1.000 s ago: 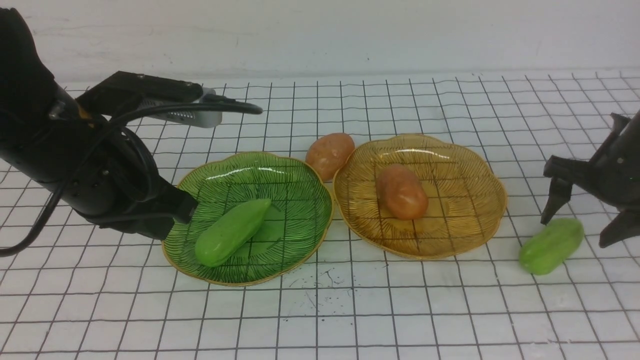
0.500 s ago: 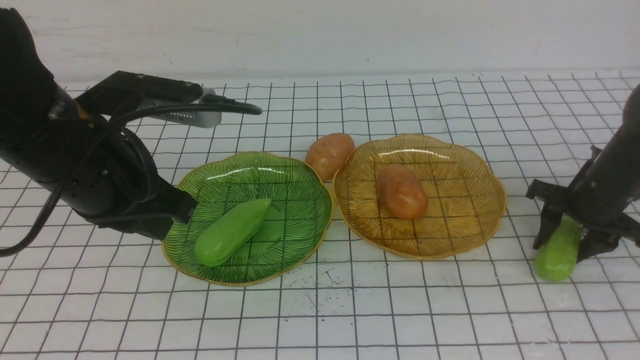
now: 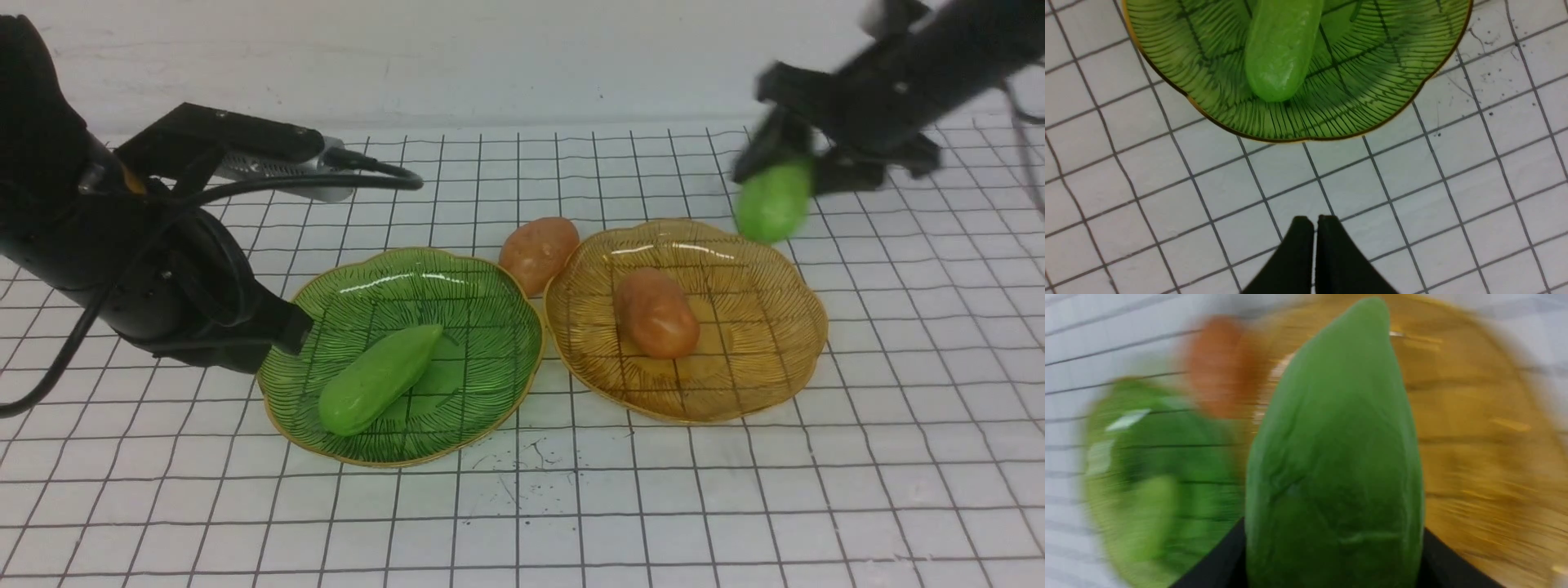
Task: Put different types of vegetables on the plate.
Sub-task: 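Carry the green vegetable from the table to the plate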
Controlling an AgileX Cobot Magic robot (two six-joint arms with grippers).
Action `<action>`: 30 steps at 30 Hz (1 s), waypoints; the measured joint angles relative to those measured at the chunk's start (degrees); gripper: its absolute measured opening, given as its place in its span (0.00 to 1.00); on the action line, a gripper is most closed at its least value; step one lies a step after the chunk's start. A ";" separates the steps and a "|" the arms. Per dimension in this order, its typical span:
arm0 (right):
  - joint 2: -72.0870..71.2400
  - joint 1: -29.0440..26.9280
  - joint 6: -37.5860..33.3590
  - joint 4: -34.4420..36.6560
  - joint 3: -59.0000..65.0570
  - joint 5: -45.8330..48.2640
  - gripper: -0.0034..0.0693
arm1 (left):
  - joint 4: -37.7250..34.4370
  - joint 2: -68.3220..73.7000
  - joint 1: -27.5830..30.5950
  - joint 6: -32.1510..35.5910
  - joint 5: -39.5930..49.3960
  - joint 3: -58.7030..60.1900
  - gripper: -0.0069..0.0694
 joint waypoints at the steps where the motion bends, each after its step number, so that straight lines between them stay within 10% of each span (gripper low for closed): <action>1: 0.42 5.08 -1.35 2.80 -1.06 -3.34 0.56 | -0.05 0.00 0.37 0.00 -0.43 0.00 0.08; 7: 7.76 16.20 -2.13 6.29 -1.77 -12.11 0.56 | -0.27 0.00 2.16 0.00 -0.48 0.00 0.08; 17: 18.90 18.27 -2.76 15.32 -1.71 -13.61 0.57 | -0.27 0.00 2.67 0.00 0.71 0.00 0.08; 24: 19.33 18.27 -3.84 17.52 -1.71 -11.06 0.89 | -0.38 0.00 2.67 0.00 0.71 0.00 0.08; 30: 19.33 16.75 -7.69 17.26 -4.47 -3.25 0.94 | -1.38 0.00 2.67 0.00 -0.47 0.00 0.08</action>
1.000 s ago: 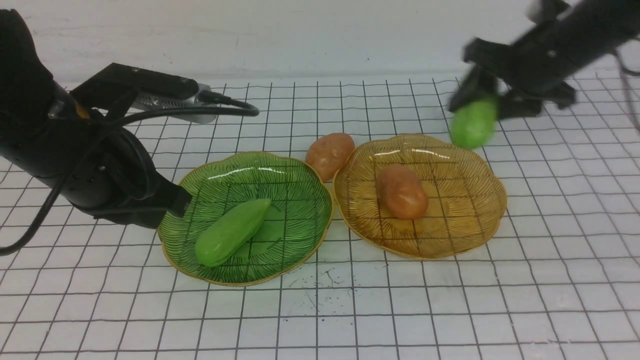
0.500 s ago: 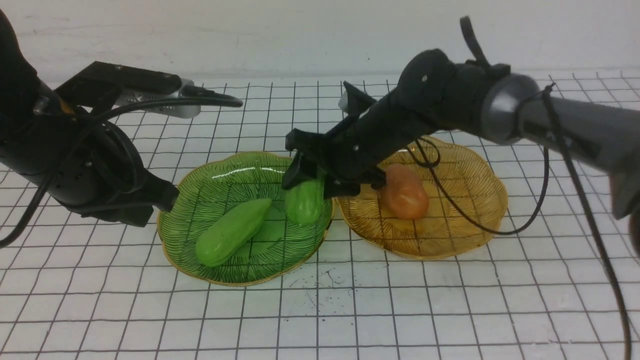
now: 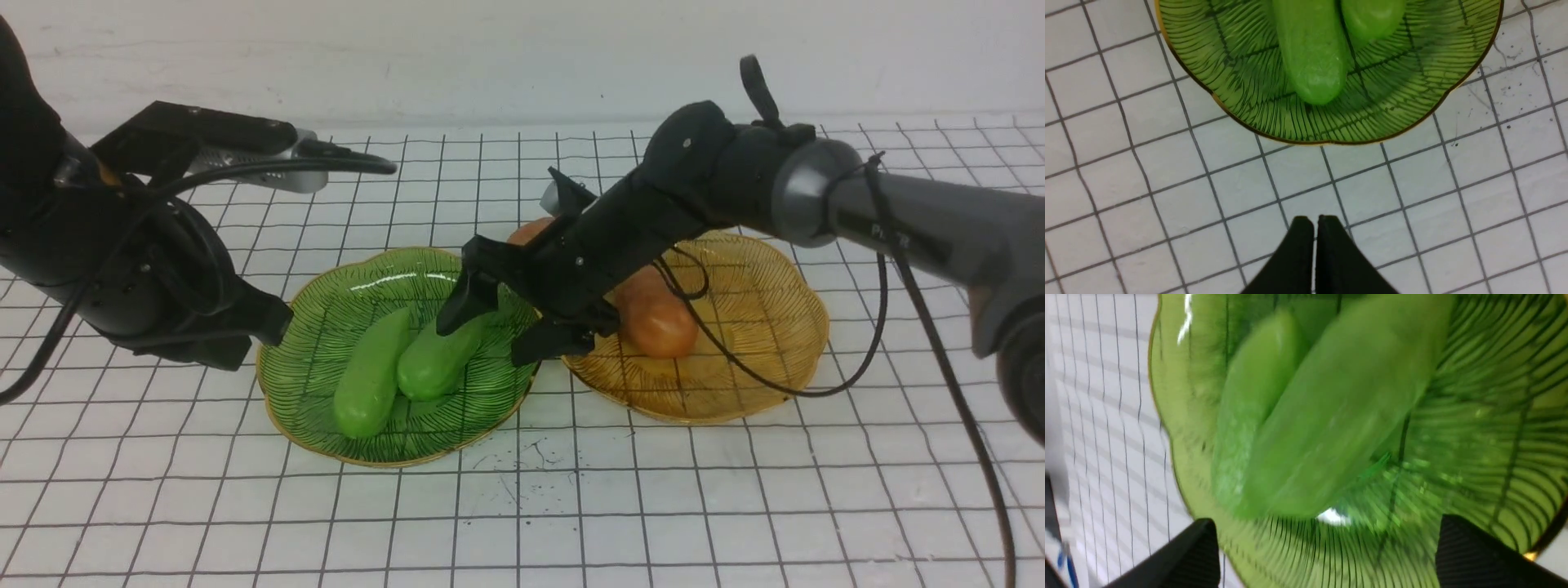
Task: Put different types of vegetables on the plate.
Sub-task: 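Carry the green vegetable from the table to the plate, then pick up the potato beside the plates and place it on a plate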
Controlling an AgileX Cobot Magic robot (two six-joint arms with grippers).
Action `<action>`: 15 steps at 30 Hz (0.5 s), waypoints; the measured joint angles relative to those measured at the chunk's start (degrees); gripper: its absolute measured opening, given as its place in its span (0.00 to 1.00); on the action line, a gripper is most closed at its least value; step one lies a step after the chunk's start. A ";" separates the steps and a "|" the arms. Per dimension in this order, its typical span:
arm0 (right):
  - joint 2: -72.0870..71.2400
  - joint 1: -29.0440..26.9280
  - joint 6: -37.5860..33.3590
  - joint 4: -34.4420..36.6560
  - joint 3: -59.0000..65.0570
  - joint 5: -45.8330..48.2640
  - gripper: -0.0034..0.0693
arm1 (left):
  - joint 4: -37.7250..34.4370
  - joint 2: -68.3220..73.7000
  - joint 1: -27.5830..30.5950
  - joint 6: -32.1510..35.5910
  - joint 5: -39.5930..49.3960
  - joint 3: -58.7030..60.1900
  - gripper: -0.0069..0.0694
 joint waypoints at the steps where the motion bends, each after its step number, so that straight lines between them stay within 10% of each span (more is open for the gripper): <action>1: -0.20 -0.65 -0.92 -0.21 -1.09 1.80 0.93 | -0.89 0.00 0.00 0.00 -1.04 0.00 0.08; 9: -11.22 -8.28 -2.21 -18.75 -6.49 7.90 0.42 | -11.79 6.35 0.00 2.12 -2.95 -10.33 0.08; 11: -19.04 -11.09 -0.35 -30.14 -4.19 8.42 0.14 | -13.92 12.13 0.00 2.79 -1.02 -17.83 0.08; 15: -28.33 -14.72 0.22 -37.83 1.25 9.23 0.04 | -13.97 22.55 -1.49 4.77 1.28 -29.42 0.08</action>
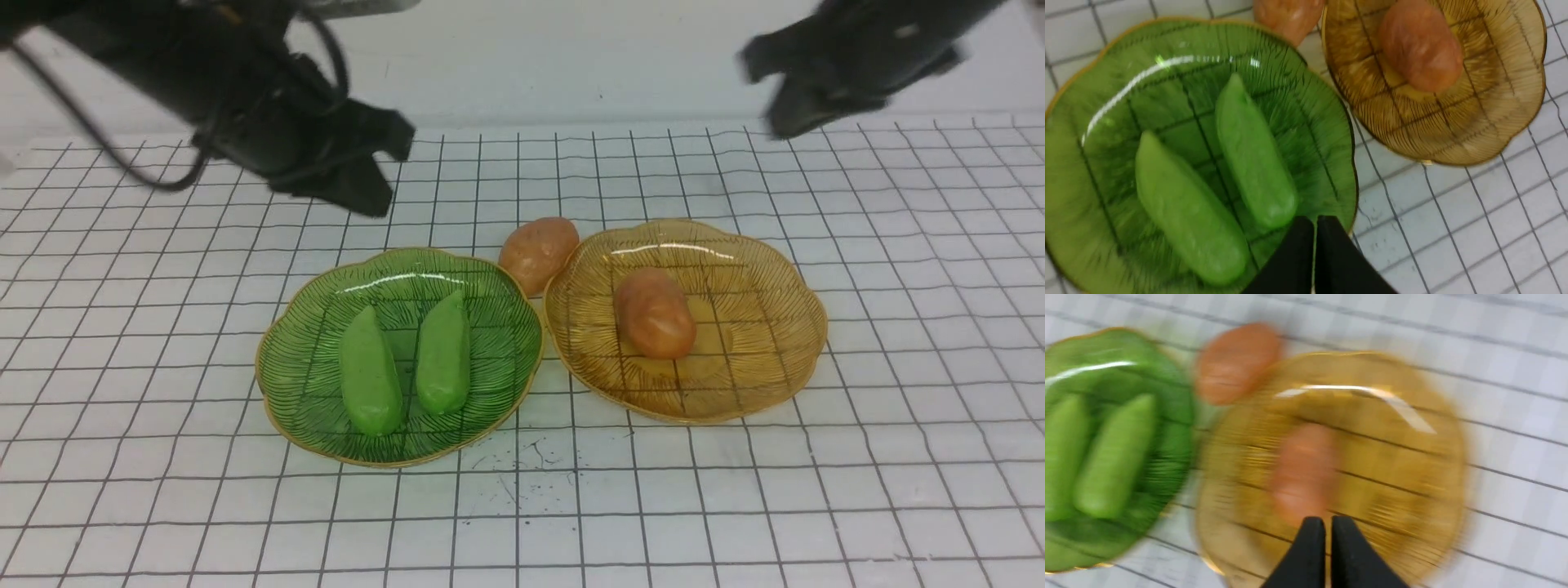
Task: Put different types of vegetables on the plate.
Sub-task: 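Pick up the potato beside the plates and place it on a plate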
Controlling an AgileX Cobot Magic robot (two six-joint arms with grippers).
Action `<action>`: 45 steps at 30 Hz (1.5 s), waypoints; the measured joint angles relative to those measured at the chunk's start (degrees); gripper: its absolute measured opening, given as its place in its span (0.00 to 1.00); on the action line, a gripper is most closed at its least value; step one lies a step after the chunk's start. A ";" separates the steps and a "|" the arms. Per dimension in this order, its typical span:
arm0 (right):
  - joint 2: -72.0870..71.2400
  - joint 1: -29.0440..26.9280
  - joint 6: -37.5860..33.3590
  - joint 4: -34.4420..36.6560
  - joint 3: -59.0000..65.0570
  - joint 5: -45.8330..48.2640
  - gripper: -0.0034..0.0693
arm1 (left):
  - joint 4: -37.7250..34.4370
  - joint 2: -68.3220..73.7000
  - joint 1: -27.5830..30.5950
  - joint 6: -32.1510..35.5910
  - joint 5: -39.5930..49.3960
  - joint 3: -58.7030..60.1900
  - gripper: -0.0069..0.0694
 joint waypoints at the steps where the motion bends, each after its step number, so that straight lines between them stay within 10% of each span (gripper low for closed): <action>1: -2.22 -1.14 0.00 -1.04 2.18 0.14 0.03 | 0.18 2.72 -0.64 1.01 0.06 -2.80 0.08; 9: -12.63 -4.83 0.08 -1.65 13.82 0.93 0.03 | 1.99 20.13 -5.32 5.45 -1.55 -20.71 0.25; 21: -14.01 -4.83 -1.78 5.47 17.99 1.04 0.03 | 8.07 36.17 -7.10 5.83 -11.15 -29.24 0.91; 45: -14.01 -4.83 -2.39 8.13 17.99 1.04 0.03 | 7.78 40.50 -7.90 3.88 -16.48 -29.47 0.72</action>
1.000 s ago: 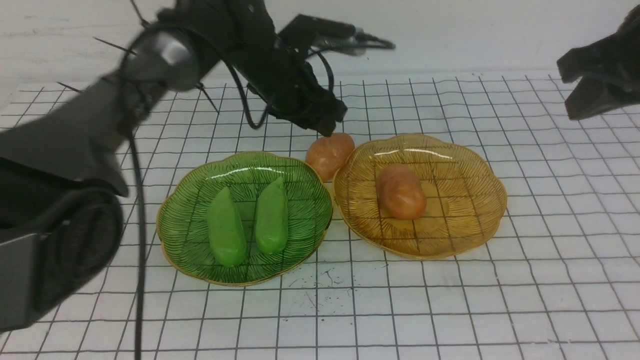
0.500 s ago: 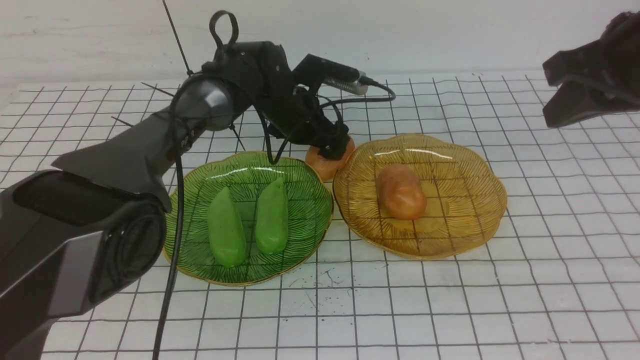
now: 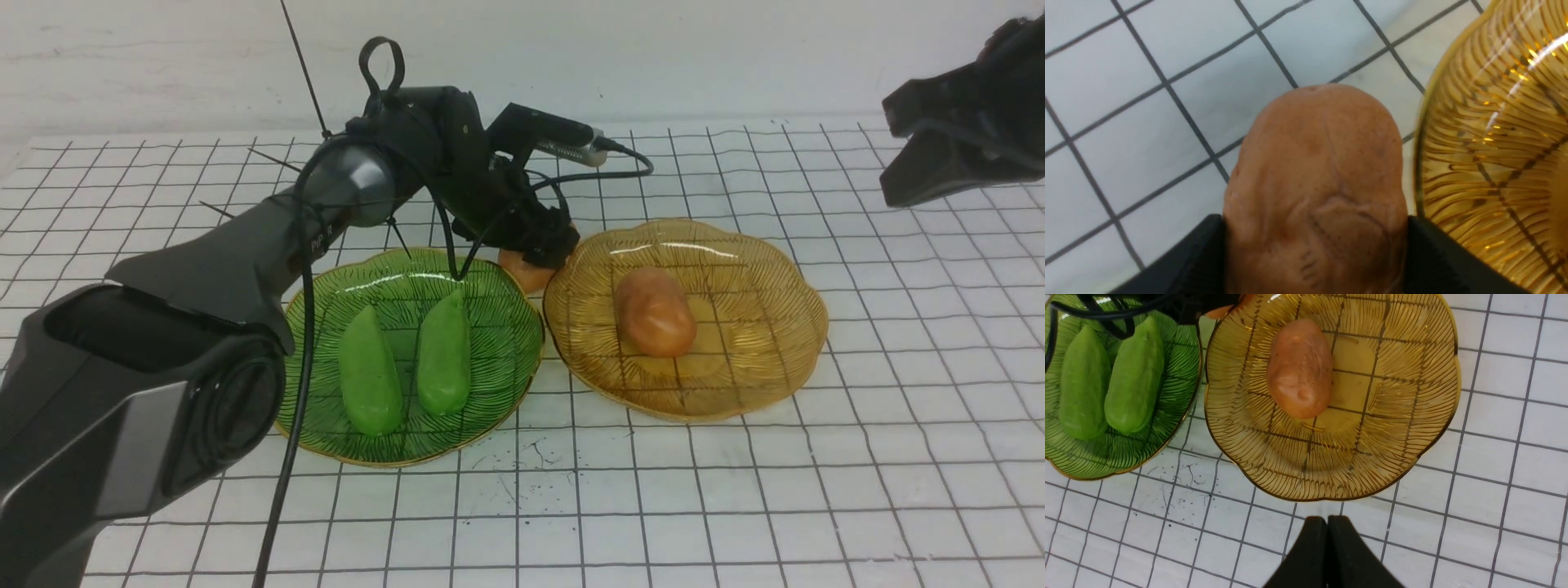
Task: Put different types of vegetables on the plate.
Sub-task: 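Pick up the potato beside the plates and place it on a plate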
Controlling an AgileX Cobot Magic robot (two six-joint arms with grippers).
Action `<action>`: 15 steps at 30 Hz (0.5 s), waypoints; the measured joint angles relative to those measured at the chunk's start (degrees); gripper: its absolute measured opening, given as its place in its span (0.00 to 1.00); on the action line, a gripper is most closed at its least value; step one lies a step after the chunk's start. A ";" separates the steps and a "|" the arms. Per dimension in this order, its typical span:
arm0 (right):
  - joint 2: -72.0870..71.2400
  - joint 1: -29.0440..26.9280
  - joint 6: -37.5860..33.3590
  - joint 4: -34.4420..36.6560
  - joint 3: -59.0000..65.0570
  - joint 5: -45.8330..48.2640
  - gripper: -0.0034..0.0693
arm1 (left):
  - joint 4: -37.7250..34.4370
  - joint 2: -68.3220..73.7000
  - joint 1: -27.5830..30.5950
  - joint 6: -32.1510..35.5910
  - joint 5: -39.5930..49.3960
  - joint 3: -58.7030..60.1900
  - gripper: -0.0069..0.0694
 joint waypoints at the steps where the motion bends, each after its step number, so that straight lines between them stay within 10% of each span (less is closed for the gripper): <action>1: 0.00 0.00 0.00 0.00 0.00 0.00 0.03 | 0.00 0.09 0.00 -0.09 0.00 -0.13 0.72; 15: 0.00 0.00 -0.05 0.05 0.00 0.00 0.03 | -0.48 -2.55 -0.08 -1.09 6.78 -7.60 0.72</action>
